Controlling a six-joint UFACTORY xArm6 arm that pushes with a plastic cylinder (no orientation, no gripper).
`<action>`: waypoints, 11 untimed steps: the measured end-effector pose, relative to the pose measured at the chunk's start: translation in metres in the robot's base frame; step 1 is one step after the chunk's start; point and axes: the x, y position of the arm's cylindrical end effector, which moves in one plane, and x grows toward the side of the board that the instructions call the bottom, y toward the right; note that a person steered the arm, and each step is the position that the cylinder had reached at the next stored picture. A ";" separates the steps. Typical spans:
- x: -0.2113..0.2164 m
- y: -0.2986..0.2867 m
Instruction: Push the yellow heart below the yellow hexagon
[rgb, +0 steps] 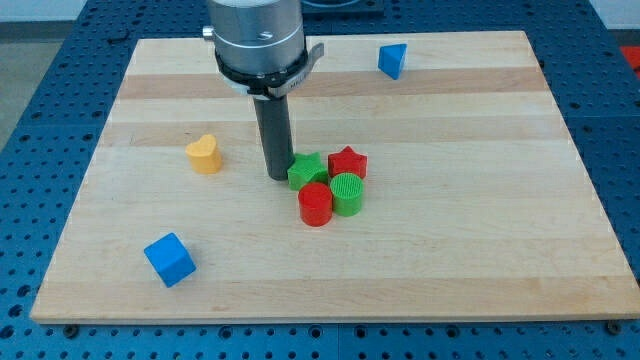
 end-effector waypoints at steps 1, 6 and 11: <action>0.003 0.001; 0.013 -0.105; -0.019 -0.089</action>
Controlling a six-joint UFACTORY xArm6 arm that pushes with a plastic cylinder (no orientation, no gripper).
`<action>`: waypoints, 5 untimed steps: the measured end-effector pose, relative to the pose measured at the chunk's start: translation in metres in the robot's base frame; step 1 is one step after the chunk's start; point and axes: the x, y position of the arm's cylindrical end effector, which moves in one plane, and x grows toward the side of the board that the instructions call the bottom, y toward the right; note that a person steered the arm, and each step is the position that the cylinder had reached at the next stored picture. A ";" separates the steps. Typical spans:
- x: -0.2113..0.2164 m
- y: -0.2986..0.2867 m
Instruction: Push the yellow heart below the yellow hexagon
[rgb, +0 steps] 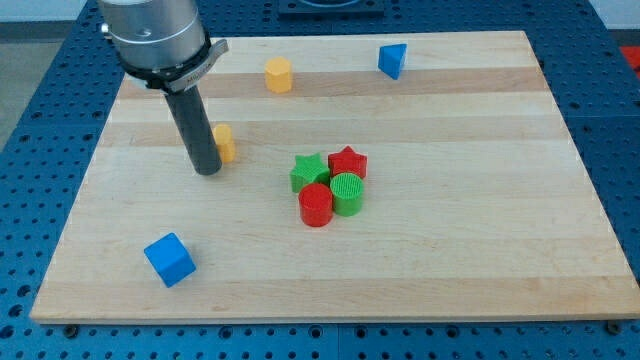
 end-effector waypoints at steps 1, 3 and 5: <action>-0.039 0.000; -0.095 0.024; -0.088 0.033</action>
